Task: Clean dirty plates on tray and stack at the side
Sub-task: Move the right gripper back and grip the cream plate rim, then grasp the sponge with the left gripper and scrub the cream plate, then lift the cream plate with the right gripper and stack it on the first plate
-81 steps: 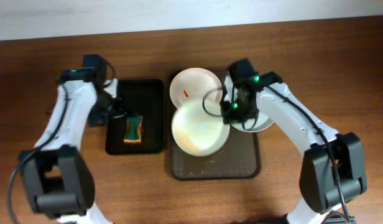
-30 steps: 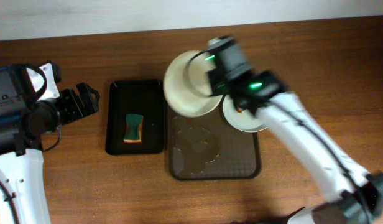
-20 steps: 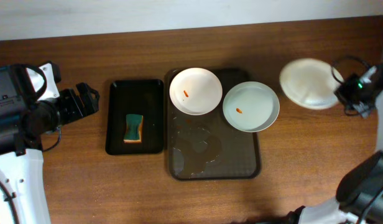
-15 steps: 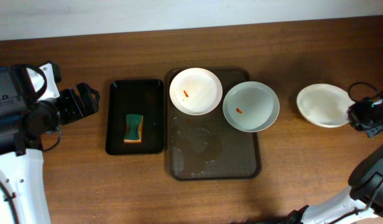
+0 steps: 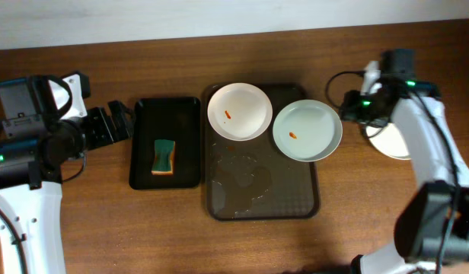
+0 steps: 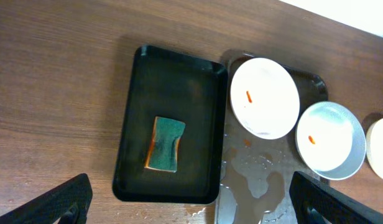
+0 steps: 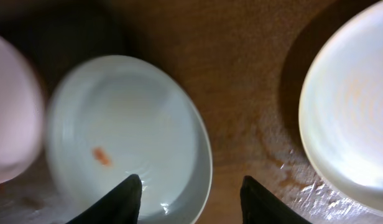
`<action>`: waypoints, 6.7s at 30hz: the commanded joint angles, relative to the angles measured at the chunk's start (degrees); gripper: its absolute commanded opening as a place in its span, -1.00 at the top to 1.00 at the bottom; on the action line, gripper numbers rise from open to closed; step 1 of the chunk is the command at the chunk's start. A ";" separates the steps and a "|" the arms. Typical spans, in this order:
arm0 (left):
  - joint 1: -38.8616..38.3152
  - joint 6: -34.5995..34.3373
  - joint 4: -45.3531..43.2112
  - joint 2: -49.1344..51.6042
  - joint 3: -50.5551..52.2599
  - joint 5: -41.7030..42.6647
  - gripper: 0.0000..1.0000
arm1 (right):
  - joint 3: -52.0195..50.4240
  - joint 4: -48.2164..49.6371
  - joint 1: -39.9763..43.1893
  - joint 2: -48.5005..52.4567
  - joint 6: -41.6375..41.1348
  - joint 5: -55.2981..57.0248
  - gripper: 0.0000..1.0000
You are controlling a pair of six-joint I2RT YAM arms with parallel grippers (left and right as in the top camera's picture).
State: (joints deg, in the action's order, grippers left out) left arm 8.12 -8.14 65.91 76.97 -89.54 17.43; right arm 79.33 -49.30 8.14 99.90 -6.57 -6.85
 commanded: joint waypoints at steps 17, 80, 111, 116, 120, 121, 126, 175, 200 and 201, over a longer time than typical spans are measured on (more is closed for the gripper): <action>-0.52 0.07 -0.66 -0.70 -0.61 0.63 -0.99 | -0.61 -7.87 -4.87 5.40 -5.57 4.48 0.92; -16.72 0.74 -0.92 42.27 -6.93 -12.70 1.00 | -8.72 -2.67 -19.96 1.40 -3.52 2.97 0.39; -46.40 -24.68 -21.29 47.01 0.81 4.07 1.00 | -19.12 4.74 -17.07 5.86 -12.61 0.15 0.92; -41.51 -24.83 -19.47 52.37 0.79 7.98 1.00 | -19.12 4.17 -17.07 5.86 -12.59 -0.02 0.92; -39.04 -23.87 -9.20 52.22 -4.07 -9.49 1.00 | -19.12 4.02 -17.07 5.86 -12.59 -0.02 0.91; -39.47 -23.45 -6.82 52.24 -5.99 -15.04 1.00 | -19.12 4.02 -17.07 5.86 -12.59 -0.02 0.91; -45.64 -23.10 -1.01 52.24 -12.11 -36.20 1.00 | -19.12 3.52 -17.07 5.86 -12.59 0.00 0.92; 0.00 -4.17 7.02 -9.11 -8.68 -11.93 -1.00 | 12.90 27.08 -53.29 7.72 3.67 36.06 0.92; -0.02 -4.20 7.02 -9.07 -8.66 -12.28 -1.00 | 12.90 30.64 -65.90 6.32 14.40 63.01 0.92; -0.09 -4.17 6.97 -9.07 -8.66 -12.26 -1.00 | 12.90 28.46 -64.87 6.29 7.82 63.01 0.92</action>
State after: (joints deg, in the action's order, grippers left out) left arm 7.86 -11.81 73.03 68.10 -97.45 5.56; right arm 91.53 -18.39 -58.22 108.68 11.14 54.46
